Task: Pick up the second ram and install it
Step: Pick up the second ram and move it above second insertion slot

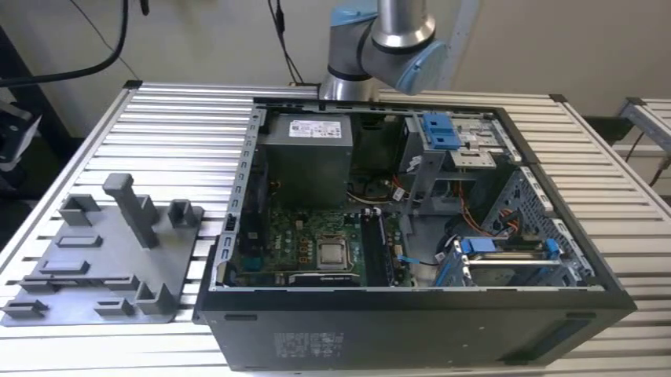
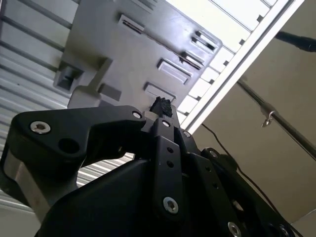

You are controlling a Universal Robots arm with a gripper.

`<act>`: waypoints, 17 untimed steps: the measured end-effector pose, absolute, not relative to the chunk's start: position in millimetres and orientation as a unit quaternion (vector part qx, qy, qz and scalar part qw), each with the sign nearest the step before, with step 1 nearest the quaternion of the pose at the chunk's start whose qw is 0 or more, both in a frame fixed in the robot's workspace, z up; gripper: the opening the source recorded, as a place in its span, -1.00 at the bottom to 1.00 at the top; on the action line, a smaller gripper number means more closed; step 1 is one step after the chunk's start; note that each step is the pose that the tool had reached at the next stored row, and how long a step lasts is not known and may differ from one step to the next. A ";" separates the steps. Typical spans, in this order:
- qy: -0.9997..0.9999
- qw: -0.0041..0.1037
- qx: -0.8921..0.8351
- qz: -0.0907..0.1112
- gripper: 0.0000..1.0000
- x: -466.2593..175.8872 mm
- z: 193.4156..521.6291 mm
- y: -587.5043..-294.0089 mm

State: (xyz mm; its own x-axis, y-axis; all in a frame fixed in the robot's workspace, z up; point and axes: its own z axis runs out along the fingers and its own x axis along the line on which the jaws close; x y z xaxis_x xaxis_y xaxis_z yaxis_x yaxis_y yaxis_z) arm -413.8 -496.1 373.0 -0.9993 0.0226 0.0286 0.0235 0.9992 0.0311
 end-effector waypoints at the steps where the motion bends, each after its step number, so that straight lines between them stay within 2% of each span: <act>1: -1.000 0.014 -0.011 -0.016 -0.79 -414.2 373.0 -496.2; 17: -1.000 0.014 0.009 -0.014 -0.79 -414.9 372.9 -496.1</act>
State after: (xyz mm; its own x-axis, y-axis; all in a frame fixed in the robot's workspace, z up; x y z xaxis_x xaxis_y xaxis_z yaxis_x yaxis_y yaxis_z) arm -414.9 -496.1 372.9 -0.9994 -0.0186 0.0285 -0.0178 0.9994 0.0292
